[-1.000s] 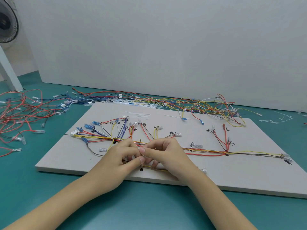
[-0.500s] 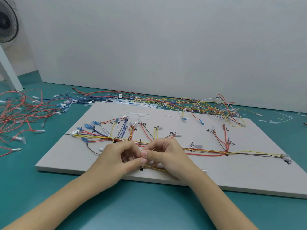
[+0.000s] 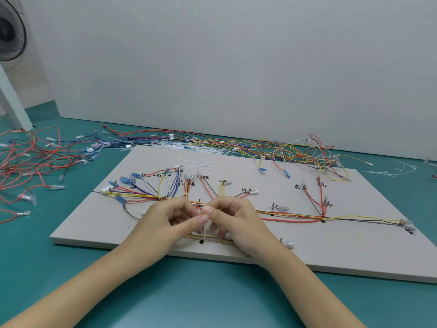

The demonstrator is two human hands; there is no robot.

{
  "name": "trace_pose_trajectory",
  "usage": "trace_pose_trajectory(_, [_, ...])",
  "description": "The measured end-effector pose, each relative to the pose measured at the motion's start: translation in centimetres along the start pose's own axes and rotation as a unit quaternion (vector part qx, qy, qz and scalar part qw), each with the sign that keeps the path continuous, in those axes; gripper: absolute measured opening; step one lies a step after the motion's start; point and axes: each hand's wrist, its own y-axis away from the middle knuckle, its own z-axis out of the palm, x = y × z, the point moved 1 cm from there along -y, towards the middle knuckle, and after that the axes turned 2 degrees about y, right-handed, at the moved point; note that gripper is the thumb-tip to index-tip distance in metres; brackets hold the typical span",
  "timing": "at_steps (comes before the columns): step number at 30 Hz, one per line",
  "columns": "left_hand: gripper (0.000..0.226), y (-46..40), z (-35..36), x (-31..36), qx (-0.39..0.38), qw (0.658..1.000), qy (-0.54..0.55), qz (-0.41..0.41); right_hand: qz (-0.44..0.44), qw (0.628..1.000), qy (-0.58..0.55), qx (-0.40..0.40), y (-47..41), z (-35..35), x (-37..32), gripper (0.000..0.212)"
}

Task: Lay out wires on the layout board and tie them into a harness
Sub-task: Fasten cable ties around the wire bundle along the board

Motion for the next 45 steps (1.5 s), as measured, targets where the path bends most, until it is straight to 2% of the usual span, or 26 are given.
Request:
trace_pose_trajectory(9, [0.033, -0.19, -0.07, 0.27, 0.033, 0.999, 0.034, -0.003, -0.029, 0.999, 0.022, -0.010, -0.16, 0.29, -0.08, 0.017])
trace_pose_trajectory(17, [0.024, -0.31, -0.08, 0.49, 0.000, 1.000, -0.001, -0.013, -0.001, 0.999, -0.020, -0.041, 0.03, 0.21, -0.25, 0.016])
trace_pose_trajectory(22, [0.010, 0.03, -0.09, 0.46, -0.010, 0.998, -0.052, -0.023, 0.017, 0.999, -0.044, -0.018, 0.03, -0.29, -0.72, 0.019])
trace_pose_trajectory(26, [0.005, 0.13, -0.06, 0.65, -0.023, 0.997, -0.067, -0.028, 0.009, 0.996, -0.085, 0.035, -0.22, -0.48, -0.40, 0.017])
trace_pose_trajectory(29, [0.017, 0.19, -0.08, 0.69, -0.027, 0.997, -0.076, -0.018, 0.008, 0.997, -0.071, 0.036, -0.21, -0.24, -0.16, 0.013])
trace_pose_trajectory(35, [0.006, 0.28, -0.22, 0.69, -0.021, 0.996, -0.081, -0.026, 0.011, 0.998, -0.049, 0.029, 0.11, -0.13, 0.06, 0.015])
trace_pose_trajectory(45, [0.026, 0.38, -0.62, 0.55, -0.020, 0.995, -0.101, -0.005, 0.001, 0.999, -0.039, 0.021, 0.05, 0.24, 0.13, 0.018])
